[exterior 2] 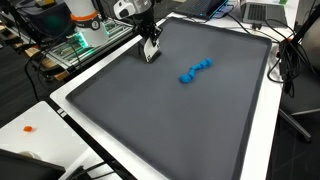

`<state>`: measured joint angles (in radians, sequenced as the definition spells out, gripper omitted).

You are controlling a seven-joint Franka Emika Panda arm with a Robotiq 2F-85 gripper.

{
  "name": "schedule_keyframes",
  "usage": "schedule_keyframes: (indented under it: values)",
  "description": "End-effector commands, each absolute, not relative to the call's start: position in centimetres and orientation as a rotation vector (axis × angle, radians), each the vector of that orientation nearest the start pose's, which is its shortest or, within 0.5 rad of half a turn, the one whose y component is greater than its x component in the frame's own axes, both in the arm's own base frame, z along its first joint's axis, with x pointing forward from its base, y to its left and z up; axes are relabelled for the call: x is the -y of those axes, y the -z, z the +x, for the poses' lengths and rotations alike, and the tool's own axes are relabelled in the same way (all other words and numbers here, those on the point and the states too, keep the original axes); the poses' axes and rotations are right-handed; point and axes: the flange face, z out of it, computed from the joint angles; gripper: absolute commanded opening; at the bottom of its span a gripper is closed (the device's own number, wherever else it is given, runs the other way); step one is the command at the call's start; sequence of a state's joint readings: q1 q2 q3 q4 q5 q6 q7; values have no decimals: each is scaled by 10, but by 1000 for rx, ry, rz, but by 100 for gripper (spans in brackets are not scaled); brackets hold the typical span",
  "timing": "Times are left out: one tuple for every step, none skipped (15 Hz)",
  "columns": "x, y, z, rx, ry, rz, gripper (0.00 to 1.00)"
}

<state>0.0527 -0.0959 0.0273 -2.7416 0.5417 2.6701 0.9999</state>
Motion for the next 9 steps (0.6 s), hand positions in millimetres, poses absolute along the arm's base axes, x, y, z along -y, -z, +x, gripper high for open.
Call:
schedule_keyframes:
  values:
    - [-18,-243,393,-1900,-145,-2220,1]
    - [-18,-241,393,-1901,-144,-2223,1]
    - [-19,-240,393,-1897,-139,-2226,1]
    - [-19,-240,393,-1899,-133,-2228,1]
    - [-20,-240,393,-1895,-124,-2229,1]
    - [-20,-240,394,-1897,-115,-2230,1]
    - [-20,-239,395,-1897,-106,-2230,1]
    - [-20,-239,395,-1897,-100,-2231,1]
    - [-20,-239,395,-1898,-96,-2231,1]
